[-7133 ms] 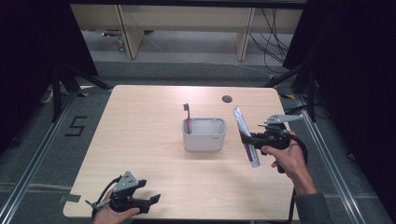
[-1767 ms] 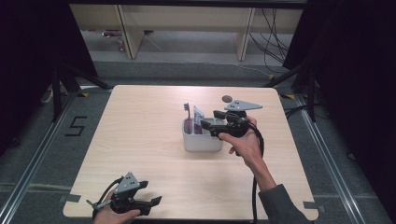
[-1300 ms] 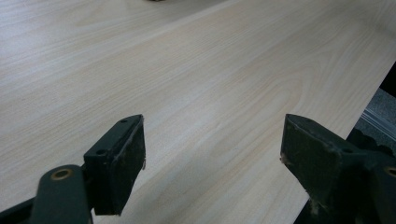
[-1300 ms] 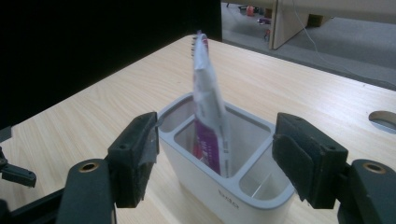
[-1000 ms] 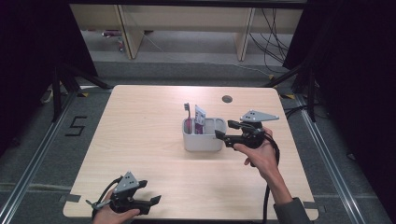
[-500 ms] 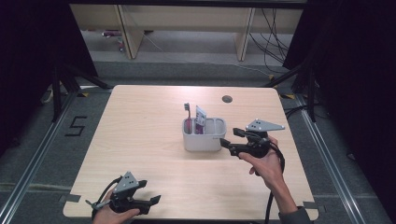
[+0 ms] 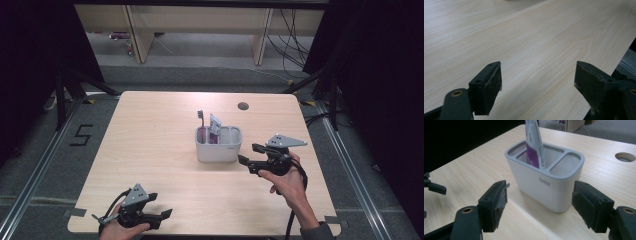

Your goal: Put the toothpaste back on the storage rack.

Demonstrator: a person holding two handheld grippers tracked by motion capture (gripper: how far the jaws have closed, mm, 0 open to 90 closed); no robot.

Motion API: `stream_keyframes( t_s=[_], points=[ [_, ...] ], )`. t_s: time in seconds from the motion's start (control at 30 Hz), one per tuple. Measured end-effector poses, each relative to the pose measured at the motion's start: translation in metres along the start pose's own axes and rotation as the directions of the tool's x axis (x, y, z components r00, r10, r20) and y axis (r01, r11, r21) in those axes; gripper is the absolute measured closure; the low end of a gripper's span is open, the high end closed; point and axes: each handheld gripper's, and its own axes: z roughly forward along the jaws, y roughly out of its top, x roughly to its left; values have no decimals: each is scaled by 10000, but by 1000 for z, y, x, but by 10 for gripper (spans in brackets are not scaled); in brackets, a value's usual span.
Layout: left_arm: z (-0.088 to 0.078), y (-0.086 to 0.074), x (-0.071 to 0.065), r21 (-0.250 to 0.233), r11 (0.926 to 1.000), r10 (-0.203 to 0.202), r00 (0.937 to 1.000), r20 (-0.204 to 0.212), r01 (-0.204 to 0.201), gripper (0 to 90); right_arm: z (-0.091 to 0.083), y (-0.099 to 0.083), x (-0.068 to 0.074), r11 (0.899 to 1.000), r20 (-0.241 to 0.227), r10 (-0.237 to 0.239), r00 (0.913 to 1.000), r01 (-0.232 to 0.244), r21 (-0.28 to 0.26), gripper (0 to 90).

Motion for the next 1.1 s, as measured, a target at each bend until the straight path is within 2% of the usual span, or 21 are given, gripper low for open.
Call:
stream_keyframes(
  t_s=[0.03, 0.1, 0.13, 0.17, 0.23, 0.27, 0.3, 0.37, 0.43, 0.57, 0.6, 0.73, 0.77, 0.8, 0.83, 0.87, 0.9, 0.93, 1.0, 1.03, 1.1],
  points=[
    [0, 0, 0, 0, 10000, -25, 10000, 47, 25, 216, 0, -1, -1, 9998, 0, -207, 9998, 207, -2, 288],
    [0, 0, 0, 23, 10000, 12, 10000, 56, -12, 216, -1, -4, 1, 10000, -9, 9, 10000, -9, 16, 285],
    [-1, 0, 1, 131, 9998, 154, 9999, 51, -155, 216, -2, -5, 0, 9999, 35, -91, 10000, 90, 147, 282],
    [-1, 0, 0, 98, 9999, 137, 9999, 51, -138, 216, -1, -7, 2, 9999, -23, 92, 10000, -92, 42, 281],
    [-1, 0, 0, -82, 10000, -15, 10000, 53, 16, 216, 0, -9, 0, 9998, -135, -156, 9998, 158, 134, 277],
    [-1, 0, 1, -38, 10000, 43, 10000, 26, -42, 216, -1, -10, 1, 9996, -44, 28, 10000, -27, 293, 275],
    [-1, 0, 1, -92, 10000, 34, 10000, -14, -34, 216, 0, -11, 0, 9996, -126, -191, 9997, 194, 207, 269],
    [-3, 0, 2, 48, 9998, 183, 9998, -2, -183, 216, -1, -13, 2, 9996, -150, 86, 9999, -81, 273, 267],
    [-2, 0, 0, -80, 10000, -3, 10000, -98, 2, 216, -1, -15, 1, 9994, -262, -133, 9996, 141, 309, 262],
    [-2, 0, 1, 23, 10000, 87, 10000, 0, -87, 216, -4, -19, 4, 9991, -178, 233, 9996, -226, 370, 260],
    [-2, 0, 1, 17, 10000, 87, 10000, 8, -87, 216, -5, -20, 2, 9994, -130, 75, 9999, -71, 341, 258],
    [-2, 0, 0, -42, 10000, 87, 10000, 0, -87, 216, -7, -29, 1, 9986, -72, 158, 9998, -154, 503, 249],
    [-2, 0, 0, -90, 9999, 49, 10000, -3, -50, 216, -8, -31, 0, 9988, 22, -47, 10000, 46, 486, 245],
    [-2, -1, 0, -86, 9999, 59, 10000, -7, -59, 216, -9, -34, 2, 9974, -37, 420, 9991, -417, 593, 240],
    [-2, -1, 1, -72, 9999, 72, 10000, -10, -72, 216, -9, -37, 1, 9974, 10, 468, 9989, -467, 553, 239],
    [-3, 0, 1, -20, 9999, 113, 9999, -32, -113, 216, -9, -39, -2, 9987, 113, 124, 9999, -130, 495, 236],
    [-3, 0, 1, 12, 9999, 117, 9999, -102, -117, 216, -10, -41, 0, 9969, 37, 522, 9986, -524, 593, 230],
    [-2, 0, 1, 28, 9999, 114, 9999, -82, -114, 216, -11, -43, -2, 9985, 109, 164, 9998, -170, 519, 228],
    [-2, 0, 1, 36, 9999, 151, 9999, -3, -151, 216, -11, -47, -2, 9983, 76, 200, 9998, -204, 547, 225],
    [-2, -1, 1, 36, 9999, 165, 9999, 1, -165, 216, -11, -49, 0, 9970, 37, 453, 9990, -454, 625, 224],
    [-2, -1, 1, 2, 9999, 117, 9999, 11, -117, 216, -10, -53, -1, 9977, 112, 236, 9997, -242, 634, 222]
  ],
)
